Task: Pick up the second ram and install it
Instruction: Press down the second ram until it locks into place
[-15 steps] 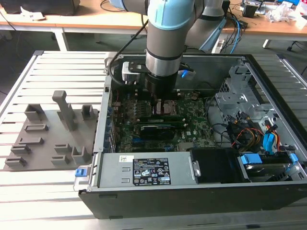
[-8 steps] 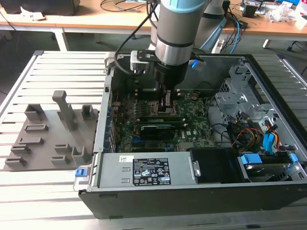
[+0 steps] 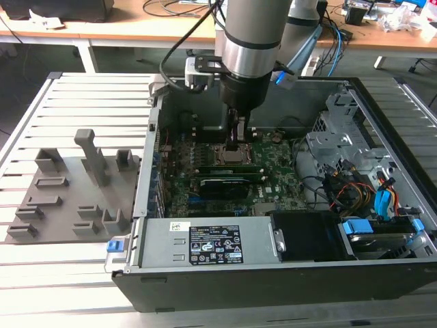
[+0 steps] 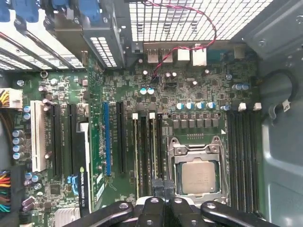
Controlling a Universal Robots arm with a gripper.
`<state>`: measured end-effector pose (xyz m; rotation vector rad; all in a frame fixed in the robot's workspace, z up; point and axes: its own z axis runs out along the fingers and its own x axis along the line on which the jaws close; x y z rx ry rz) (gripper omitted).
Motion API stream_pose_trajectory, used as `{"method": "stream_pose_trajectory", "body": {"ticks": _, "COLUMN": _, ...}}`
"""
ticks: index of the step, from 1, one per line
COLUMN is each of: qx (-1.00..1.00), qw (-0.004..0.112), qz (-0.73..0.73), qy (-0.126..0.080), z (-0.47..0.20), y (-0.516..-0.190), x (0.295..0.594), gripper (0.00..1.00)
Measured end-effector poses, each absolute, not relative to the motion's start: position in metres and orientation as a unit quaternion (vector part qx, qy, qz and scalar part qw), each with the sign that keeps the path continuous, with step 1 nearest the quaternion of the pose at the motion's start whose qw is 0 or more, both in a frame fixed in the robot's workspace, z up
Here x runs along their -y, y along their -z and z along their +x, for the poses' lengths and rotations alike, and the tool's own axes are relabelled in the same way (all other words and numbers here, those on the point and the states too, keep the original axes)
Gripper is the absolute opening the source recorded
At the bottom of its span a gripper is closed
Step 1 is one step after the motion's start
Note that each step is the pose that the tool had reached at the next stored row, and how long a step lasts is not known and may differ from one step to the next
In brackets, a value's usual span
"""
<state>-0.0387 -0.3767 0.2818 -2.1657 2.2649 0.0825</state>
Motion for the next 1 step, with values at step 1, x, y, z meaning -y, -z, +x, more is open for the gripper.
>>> {"method": "stream_pose_trajectory", "body": {"ticks": 1, "qx": -0.722, "qw": 0.003, "qz": -0.691, "qy": -0.026, "z": -0.0387, "y": -0.2818, "x": 0.3768, "gripper": 0.11}}
